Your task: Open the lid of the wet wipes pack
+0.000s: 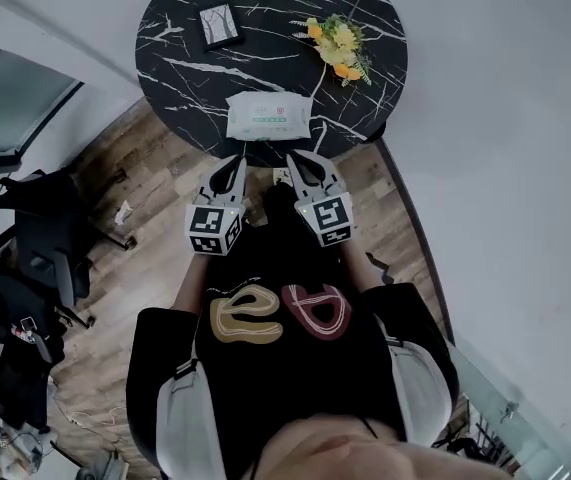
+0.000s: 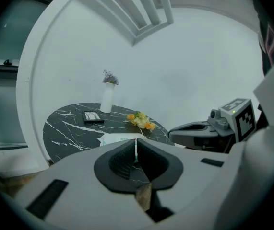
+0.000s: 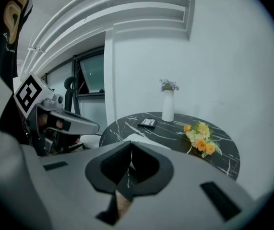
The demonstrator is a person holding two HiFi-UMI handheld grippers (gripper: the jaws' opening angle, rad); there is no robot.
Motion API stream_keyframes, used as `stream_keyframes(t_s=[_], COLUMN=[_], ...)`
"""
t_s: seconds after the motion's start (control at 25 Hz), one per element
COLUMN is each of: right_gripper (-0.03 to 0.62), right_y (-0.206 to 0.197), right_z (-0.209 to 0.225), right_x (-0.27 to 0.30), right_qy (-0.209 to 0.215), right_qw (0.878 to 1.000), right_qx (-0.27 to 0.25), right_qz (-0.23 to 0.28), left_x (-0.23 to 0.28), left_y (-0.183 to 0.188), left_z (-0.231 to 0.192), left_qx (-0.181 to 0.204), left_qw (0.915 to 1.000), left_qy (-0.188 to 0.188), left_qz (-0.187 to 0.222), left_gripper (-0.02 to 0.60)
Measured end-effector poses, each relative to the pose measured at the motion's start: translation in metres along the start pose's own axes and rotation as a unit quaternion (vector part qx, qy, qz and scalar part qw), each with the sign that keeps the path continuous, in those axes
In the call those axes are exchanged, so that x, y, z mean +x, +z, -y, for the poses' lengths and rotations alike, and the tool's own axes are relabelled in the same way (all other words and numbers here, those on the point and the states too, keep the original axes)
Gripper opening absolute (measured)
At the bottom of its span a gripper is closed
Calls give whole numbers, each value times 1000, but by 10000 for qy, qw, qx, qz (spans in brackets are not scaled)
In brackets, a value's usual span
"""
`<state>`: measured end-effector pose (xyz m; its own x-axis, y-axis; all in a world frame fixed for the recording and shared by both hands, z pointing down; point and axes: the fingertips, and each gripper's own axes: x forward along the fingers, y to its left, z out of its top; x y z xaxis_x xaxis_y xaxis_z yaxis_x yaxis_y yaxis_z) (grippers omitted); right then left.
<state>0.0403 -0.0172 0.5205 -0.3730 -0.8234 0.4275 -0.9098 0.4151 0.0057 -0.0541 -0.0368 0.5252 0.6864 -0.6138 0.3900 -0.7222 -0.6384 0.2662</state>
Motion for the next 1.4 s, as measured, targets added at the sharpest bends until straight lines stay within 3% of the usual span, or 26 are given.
stream_keyframes(t_s=[0.44, 0.84, 1.08, 1.4], right_gripper=[12, 15, 103, 156], right_y=[19, 7, -4, -10], right_z=[49, 58, 40, 27], right_x=[46, 78, 90, 110], right_qy=[852, 1783, 2323, 2394], right_qw=[9945, 9723, 9533, 9353], right_qx=[-596, -1335, -1547, -2176], right_qz=[-137, -705, -1152, -1436], left_x=[63, 91, 95, 110], left_y=[9, 0, -10, -15], left_z=[-23, -36, -45, -59], left_qx=[-248, -406, -255, -356], left_qw=[9963, 9855, 9819, 9835], left_qy=[791, 1550, 1605, 1289], left_qz=[-210, -555, -974, -1221], left_gripper=[25, 25, 25, 25])
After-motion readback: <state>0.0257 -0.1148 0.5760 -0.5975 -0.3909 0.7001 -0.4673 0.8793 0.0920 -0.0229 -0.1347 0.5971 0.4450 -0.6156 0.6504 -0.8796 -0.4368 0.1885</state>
